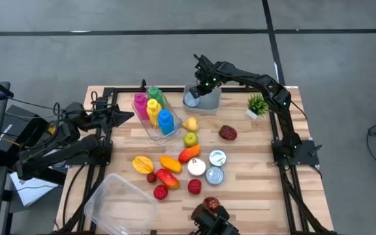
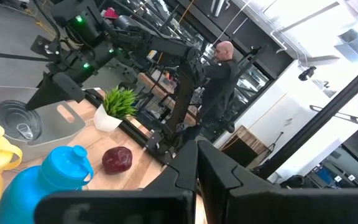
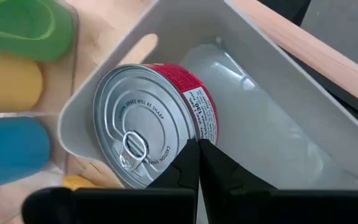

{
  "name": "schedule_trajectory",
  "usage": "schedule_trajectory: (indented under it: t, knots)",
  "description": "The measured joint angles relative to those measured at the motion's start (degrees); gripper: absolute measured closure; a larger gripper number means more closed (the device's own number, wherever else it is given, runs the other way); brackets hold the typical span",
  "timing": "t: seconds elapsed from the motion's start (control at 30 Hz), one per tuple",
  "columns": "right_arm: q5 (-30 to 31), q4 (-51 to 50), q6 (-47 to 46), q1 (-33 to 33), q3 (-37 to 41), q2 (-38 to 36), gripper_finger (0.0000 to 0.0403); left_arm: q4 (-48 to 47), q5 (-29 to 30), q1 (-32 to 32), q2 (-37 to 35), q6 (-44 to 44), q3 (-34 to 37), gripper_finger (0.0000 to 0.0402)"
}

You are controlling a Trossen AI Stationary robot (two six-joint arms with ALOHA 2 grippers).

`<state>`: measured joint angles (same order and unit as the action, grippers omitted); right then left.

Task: Pick & Place Food Item
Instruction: Put the red tuna can into the gray bin, then put the green tuna can into the gray bin

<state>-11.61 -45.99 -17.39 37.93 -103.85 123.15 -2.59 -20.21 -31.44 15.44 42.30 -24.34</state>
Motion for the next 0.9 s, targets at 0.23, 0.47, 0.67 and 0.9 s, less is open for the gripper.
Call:
schedule_trajectory:
  t: [0.23, 0.47, 0.67, 0.9]
  knots:
    - [0.1, 0.0, -0.7, 0.0, 0.1, 0.0, 0.0403, 0.0, 0.0, 0.0, 0.0, 0.0, 0.0, 0.0402]
    - [0.2, 1.9, -2.5, -0.8, 0.3, 2.0, 0.0403, 0.0, 0.0, 0.0, 0.0, 0.0, 0.0, 0.0402]
    - [1.1, 1.5, -3.3, -0.7, 0.2, 2.0, 0.0380, 0.0, 0.0, 0.0, 0.0, 0.0, 0.0, 0.0402]
    - [1.2, 1.8, -2.8, -0.7, 0.0, 2.0, 0.0278, 0.1, 0.0, 0.0, 0.0, 0.0, 0.0, 0.0402]
